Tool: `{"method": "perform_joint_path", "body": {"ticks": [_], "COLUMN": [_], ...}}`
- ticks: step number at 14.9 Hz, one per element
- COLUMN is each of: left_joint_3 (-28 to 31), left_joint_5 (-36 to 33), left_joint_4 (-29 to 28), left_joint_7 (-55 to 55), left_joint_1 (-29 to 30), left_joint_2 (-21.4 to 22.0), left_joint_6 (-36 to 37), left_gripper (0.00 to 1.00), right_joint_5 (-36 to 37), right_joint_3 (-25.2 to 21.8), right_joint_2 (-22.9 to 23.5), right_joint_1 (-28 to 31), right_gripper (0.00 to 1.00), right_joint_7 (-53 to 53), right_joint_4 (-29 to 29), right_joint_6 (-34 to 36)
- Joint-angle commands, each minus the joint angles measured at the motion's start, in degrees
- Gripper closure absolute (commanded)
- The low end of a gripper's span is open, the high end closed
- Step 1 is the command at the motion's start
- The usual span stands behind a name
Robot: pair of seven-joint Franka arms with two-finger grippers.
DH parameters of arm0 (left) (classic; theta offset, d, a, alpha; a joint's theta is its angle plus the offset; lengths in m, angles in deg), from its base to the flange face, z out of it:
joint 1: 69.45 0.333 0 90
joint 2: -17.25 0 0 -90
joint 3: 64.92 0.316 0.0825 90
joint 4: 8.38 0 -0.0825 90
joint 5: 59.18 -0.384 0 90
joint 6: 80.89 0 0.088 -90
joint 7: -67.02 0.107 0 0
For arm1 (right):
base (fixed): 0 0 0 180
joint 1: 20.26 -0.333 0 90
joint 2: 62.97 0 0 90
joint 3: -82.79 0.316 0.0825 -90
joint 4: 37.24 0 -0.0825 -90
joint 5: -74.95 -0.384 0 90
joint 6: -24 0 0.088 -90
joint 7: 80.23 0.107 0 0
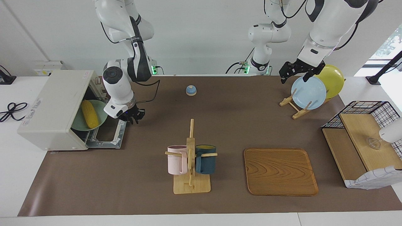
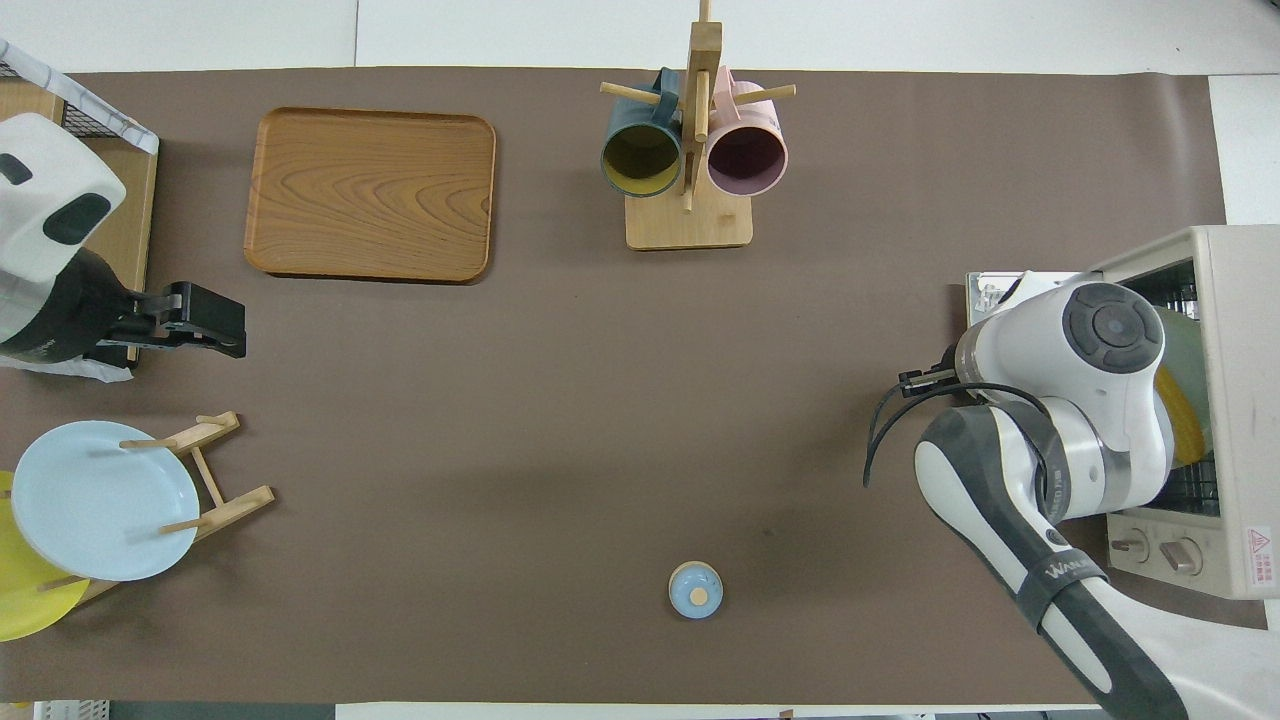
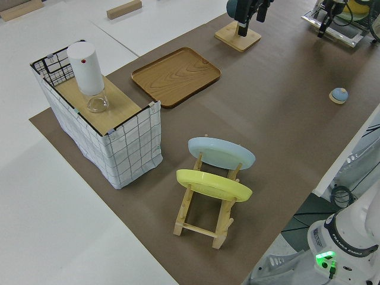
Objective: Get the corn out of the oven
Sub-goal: 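Grasp the pale green plate inside the oven with the right gripper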
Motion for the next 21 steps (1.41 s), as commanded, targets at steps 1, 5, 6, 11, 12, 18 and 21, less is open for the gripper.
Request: {"method": "perform_joint_path", "body": {"ticks": [1, 5, 6, 11, 12, 18, 21], "left_joint_3": [-0.4, -0.4, -0.4, -0.4, -0.4, -0.4, -0.4], "left_joint_5": [-0.4, -0.4, -0.4, -0.4, -0.3, -0.4, -0.4], "left_joint_4": [0.5, 0.5, 0.5, 0.5, 0.5, 0.5, 0.5], "left_joint_7": [0.2, 0.2, 0.2, 0.2, 0.2, 0.2, 0.2], "left_joint_1": [0.6, 0.6, 0.6, 0.6, 0.6, 0.6, 0.6], "left_joint_2": [-0.1, -0.1, -0.1, -0.1, 0.0, -0.1, -0.1], "left_joint_6": [1.0, 1.0, 1.0, 1.0, 1.0, 1.0, 1.0], "left_gripper": [0.0, 0.0, 0.0, 0.0, 0.0, 0.0, 0.0], "right_joint_5": [0.1, 1.9, 3.6, 5.0, 5.6, 7.7, 10.3], "right_joint_3": [-1.0, -0.7, -0.7, -0.7, -0.8, -0.7, -0.7], "right_joint_2": [-2.1, -4.0, -4.1, -5.5, -6.0, -6.9, -7.4], "right_joint_1": [1.3, 7.9, 8.1, 9.8, 10.1, 10.8, 10.9], "right_gripper": [0.53, 0.47, 0.47, 0.49, 0.49, 0.62, 0.79], "right_joint_7": [0.5, -1.4, -3.5, -6.2, -8.5, -9.5, -9.5], "right_joint_4": [-5.1, -2.5, -2.1, 2.7, 3.5, 6.3, 7.1], "right_joint_6": [11.0, 11.5, 10.8, 5.5, 4.9, 2.6, 2.0]}}
